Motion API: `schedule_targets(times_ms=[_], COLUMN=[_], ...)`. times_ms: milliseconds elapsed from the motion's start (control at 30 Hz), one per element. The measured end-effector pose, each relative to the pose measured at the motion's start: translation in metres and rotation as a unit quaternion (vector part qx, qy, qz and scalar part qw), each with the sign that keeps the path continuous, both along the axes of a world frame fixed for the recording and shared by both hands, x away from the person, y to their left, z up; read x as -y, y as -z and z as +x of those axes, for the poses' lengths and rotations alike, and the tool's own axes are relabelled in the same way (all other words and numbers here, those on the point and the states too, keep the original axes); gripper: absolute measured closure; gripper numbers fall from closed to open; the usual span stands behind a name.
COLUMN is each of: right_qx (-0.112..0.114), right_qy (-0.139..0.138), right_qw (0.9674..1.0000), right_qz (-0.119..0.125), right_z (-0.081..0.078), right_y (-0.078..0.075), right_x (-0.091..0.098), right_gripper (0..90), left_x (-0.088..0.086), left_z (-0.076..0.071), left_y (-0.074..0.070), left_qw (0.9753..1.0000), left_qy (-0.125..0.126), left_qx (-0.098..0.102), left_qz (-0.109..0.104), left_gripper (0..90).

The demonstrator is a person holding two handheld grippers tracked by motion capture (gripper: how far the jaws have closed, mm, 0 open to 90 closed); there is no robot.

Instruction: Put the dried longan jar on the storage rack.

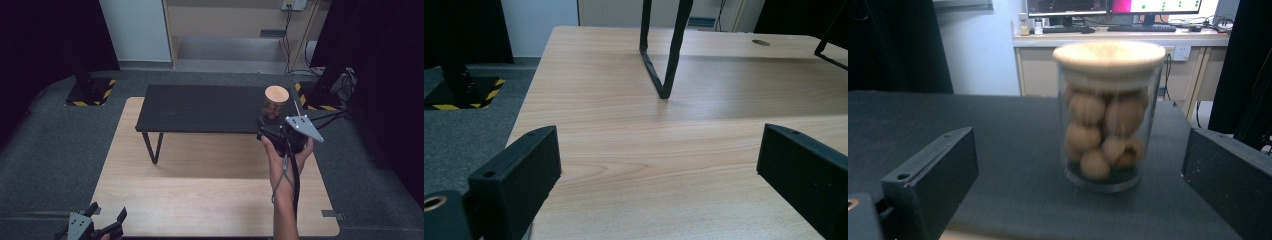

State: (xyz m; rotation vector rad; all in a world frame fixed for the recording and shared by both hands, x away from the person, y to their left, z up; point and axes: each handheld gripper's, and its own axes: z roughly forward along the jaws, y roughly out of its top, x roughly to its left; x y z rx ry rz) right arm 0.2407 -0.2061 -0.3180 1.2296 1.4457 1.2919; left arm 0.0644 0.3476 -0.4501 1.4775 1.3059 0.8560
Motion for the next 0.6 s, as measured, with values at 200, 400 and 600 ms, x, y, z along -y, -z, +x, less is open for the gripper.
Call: schedule_targets(times_ms=[200,400,600], right_qx=[0.003,0.007,0.009], right_qy=[-0.002,0.008,0.020], right_qw=[1.0000,0.9997,0.9995], right_qz=[0.007,0.023,0.025], right_z=[-0.031,-0.062,-0.084], right_y=[0.023,0.047,0.063], right_x=[0.000,0.004,0.009], right_gripper=[1.9,2.3,2.7], left_x=[0.001,0.003,0.006], left_z=[0.002,0.004,0.006], left_y=[0.000,0.000,-0.001], left_qw=[1.0000,1.0000,0.9999], left_qy=[0.005,0.007,0.013], left_qx=[-0.003,-0.003,-0.003], left_qz=[0.002,0.003,0.006], left_gripper=[2.6,2.6,2.6])
